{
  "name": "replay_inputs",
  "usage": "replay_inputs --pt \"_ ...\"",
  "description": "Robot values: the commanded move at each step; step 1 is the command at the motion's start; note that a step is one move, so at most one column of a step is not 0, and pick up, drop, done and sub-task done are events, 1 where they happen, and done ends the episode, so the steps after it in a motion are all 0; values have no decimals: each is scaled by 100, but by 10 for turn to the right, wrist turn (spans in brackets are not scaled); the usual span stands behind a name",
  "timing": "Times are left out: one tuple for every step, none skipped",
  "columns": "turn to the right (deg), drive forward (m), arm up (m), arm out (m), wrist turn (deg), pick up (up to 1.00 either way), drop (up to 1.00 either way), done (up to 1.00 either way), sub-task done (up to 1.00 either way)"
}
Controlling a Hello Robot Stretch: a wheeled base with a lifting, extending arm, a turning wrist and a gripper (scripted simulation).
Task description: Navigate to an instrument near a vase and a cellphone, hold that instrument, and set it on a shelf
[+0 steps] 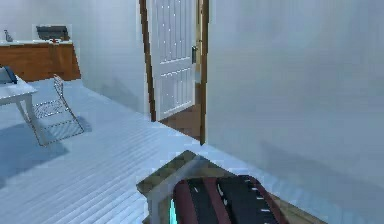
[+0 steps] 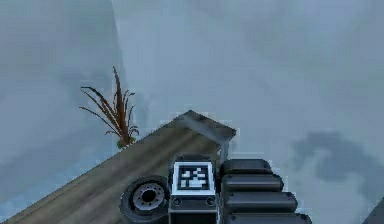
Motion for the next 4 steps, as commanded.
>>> replay_inputs --pt "-300 0 0 0 0 0 0 0 0" --pt "0 0 0 30 0 0 0 0 0" --pt "0 0 0 0 450 0 0 0 0" --pt "0 0 0 0 450 0 0 0 0"
